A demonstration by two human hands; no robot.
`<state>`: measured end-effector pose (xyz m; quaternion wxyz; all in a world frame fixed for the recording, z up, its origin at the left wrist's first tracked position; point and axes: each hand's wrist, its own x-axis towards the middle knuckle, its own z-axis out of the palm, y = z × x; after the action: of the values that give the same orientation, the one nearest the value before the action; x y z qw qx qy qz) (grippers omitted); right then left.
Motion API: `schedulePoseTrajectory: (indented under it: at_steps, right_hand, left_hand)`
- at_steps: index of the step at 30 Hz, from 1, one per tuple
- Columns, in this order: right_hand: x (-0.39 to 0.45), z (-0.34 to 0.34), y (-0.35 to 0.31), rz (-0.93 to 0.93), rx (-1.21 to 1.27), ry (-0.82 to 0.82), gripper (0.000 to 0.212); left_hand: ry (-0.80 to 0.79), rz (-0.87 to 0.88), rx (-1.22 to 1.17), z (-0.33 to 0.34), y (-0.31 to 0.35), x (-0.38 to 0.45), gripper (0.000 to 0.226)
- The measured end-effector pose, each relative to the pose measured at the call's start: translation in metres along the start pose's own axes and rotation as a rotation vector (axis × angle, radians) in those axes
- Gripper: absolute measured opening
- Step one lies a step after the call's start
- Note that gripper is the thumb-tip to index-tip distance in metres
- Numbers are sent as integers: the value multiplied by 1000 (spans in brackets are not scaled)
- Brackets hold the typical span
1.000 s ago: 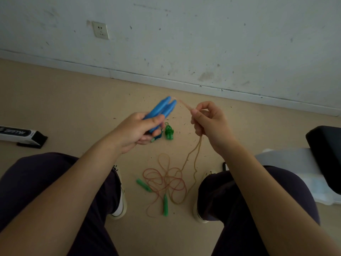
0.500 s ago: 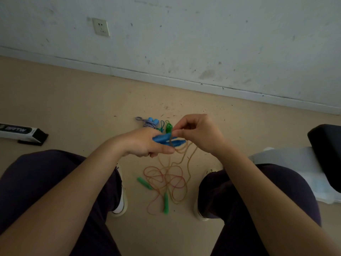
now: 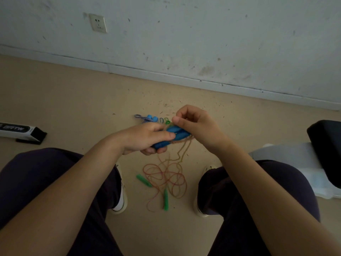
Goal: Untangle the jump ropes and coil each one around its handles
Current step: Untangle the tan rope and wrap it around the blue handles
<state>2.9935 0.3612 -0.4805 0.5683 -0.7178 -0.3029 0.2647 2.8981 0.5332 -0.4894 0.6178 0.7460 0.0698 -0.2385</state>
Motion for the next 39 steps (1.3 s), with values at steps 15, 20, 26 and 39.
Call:
schedulePoseTrajectory:
  at_steps: [15, 20, 26, 39]
  right_hand:
    - [-2, 6, 4, 40, 53, 85, 13]
    - [-2, 7, 4, 66, 16, 83, 8]
    - [-1, 4, 1, 53, -64, 68, 10]
    - [0, 4, 5, 89, 189, -58, 29]
  left_hand:
    - [281, 188, -95, -1, -4, 3, 16]
    - [186, 87, -36, 2, -2, 2, 31]
    - [162, 81, 26, 3, -3, 3, 54]
    - [270, 278, -291, 4, -4, 8, 37]
